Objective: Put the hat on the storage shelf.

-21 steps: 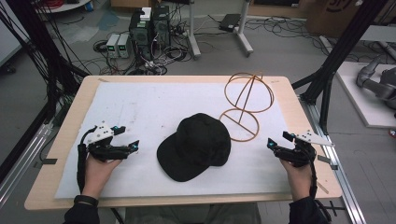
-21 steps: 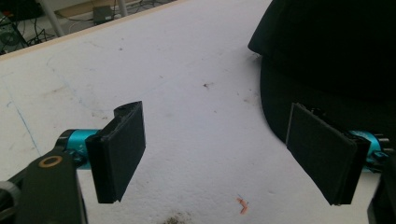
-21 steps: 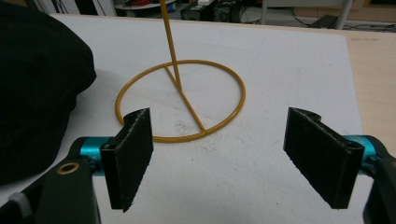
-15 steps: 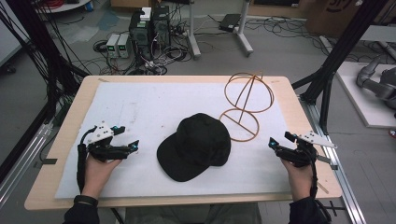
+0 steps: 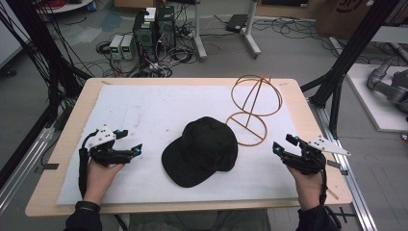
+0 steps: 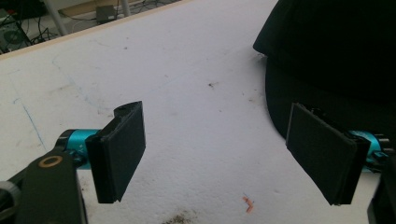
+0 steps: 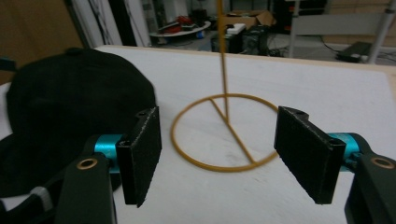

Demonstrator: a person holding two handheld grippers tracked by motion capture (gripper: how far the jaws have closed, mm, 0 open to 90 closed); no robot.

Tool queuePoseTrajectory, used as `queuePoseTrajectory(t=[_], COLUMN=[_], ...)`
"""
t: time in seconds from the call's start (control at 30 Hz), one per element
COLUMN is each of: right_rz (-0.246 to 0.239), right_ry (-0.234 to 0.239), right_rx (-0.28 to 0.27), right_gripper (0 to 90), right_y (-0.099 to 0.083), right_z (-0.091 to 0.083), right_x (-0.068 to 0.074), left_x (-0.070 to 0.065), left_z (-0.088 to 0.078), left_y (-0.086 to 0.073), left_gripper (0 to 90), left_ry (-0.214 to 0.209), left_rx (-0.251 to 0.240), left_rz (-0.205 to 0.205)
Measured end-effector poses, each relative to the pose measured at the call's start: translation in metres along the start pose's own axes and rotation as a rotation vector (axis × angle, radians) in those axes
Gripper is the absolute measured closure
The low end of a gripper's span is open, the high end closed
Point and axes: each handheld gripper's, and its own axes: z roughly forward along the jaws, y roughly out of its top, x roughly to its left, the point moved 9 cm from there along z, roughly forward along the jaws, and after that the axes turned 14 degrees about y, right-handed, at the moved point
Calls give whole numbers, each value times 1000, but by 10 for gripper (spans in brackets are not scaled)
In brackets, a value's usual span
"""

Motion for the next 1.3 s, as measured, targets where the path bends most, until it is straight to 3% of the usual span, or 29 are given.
queuePoseTrajectory(t=[0.27,0.63,0.83,0.93,0.97,1.2,1.3], right_rz=[-43,-41,-37,-37,-37,-39,-51], right_ry=[111,207,286,302,326,366,363], right_rx=[3,37,81,91,105,162,186], right_gripper=[318,284,265,264,257,252,255], right_y=[8,4,-4,-6,-9,-20,-24], right_z=[20,43,62,67,74,93,100], right_x=[42,71,96,103,112,131,136], left_x=[0,-1,-2,-2,-3,-4,-4], left_z=[0,0,1,1,1,1,1], left_y=[0,-1,-1,-2,-2,-3,-4], left_gripper=[200,200,200,200,200,200,200], left_ry=[1,-9,-9,-10,-11,-12,-11], left_rx=[3,6,11,13,16,21,25], left_rz=[-5,-2,-1,4,7,9,14])
